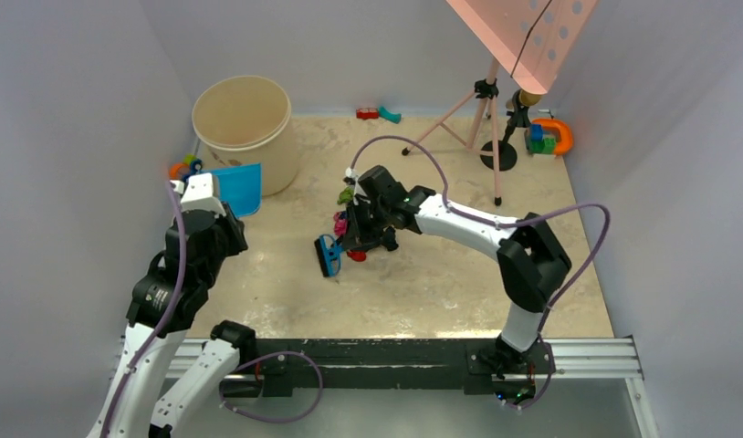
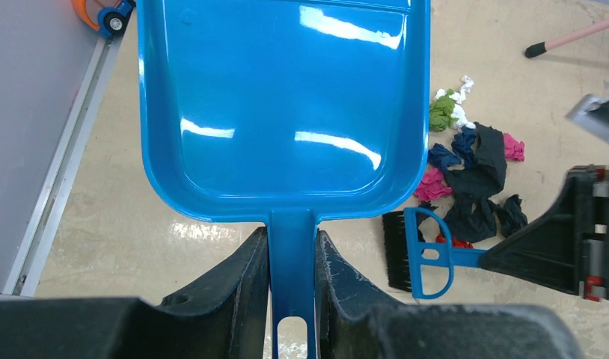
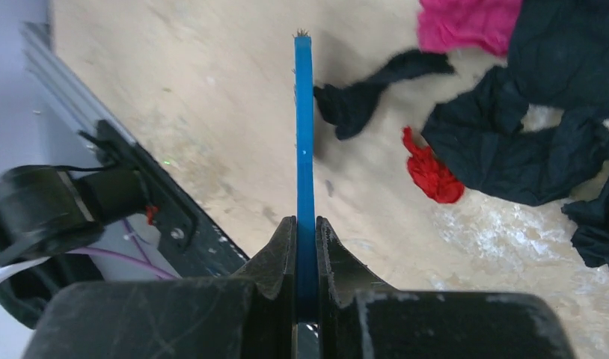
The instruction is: Sweep away the paper scraps from the table
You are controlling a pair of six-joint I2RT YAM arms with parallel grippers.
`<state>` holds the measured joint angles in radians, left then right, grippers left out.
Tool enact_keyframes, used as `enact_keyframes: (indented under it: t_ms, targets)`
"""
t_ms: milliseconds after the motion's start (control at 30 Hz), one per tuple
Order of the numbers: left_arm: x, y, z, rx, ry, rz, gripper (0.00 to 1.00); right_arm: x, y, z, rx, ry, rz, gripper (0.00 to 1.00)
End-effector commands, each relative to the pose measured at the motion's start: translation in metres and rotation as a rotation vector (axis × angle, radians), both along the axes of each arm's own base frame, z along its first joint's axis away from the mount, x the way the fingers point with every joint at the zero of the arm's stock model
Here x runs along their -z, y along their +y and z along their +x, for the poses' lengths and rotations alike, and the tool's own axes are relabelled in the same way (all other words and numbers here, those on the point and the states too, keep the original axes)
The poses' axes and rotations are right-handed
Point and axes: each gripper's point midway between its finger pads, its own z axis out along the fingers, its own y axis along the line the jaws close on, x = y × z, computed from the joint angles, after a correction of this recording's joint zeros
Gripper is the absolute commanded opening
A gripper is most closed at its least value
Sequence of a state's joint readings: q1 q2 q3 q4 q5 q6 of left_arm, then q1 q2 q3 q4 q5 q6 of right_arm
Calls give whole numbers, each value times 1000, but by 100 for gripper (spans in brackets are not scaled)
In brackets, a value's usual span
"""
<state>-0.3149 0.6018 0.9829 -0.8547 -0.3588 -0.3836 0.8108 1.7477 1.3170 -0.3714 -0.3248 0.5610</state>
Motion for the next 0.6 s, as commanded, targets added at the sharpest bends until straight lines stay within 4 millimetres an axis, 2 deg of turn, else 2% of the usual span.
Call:
enact_keyframes:
  t_ms: [0,67,167,333,400,567]
  targets:
    - [3,-4,5,13,14,-8,0,9,-5,5,35,59,-83,0]
    - [4,-5,6,17,18,-8,0,19,-24,14,126,55,-203,0]
    - [8,-9,8,32,32,-9,0,19,-59,25,262,14,-356,0]
    - [30,-23,15,91,174,1,0,14,-96,22,305,-14,-420,0]
    - [37,-28,17,114,220,3,0,9,-99,19,285,-26,-402,0]
    - [44,-36,19,147,248,-8,0,-33,-85,22,219,-110,-271,0]
